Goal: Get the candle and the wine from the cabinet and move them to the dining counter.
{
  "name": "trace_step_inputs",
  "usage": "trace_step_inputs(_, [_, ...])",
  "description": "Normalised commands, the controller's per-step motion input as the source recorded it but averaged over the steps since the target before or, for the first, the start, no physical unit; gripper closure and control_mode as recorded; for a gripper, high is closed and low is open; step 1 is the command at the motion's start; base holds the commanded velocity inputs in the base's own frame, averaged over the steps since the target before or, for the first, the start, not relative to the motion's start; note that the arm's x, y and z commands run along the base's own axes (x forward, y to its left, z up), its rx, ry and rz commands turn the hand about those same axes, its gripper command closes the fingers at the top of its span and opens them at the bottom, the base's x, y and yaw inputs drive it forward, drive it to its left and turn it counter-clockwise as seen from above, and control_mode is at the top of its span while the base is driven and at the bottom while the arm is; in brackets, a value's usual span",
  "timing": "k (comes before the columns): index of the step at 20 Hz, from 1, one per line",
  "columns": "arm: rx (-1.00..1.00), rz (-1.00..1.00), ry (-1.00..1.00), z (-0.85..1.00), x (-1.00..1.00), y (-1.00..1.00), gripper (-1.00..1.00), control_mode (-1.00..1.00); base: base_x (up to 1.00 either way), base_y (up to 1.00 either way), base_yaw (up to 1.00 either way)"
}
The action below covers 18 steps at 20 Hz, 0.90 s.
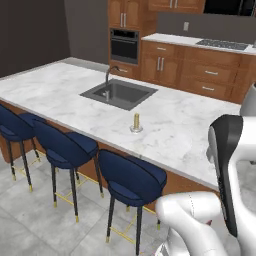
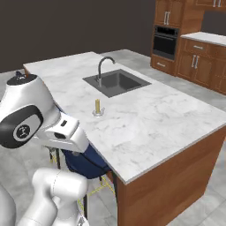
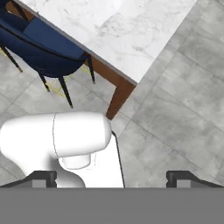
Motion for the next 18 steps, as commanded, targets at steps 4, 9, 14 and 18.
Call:
trace_step_inputs(4, [0.00,0.00,0.00,0.00,0.00,0.00,-1.00,1.00,-1.00,-0.63,-0.47])
trace_step_inputs(9, [0.00,0.00,0.00,0.00,0.00,0.00,-1.00,1.00,-0.60,-0.70,-0.61])
trace_step_inputs(14, [0.00,0.00,0.00,0.00,0.00,0.00,-1.00,1.00,-0.02,-1.00,-0.65])
trace_step_inputs(18, [0.00,0.00,0.00,0.00,0.00,0.00,-1.00,1.00,0.13,-1.00,-0.59])
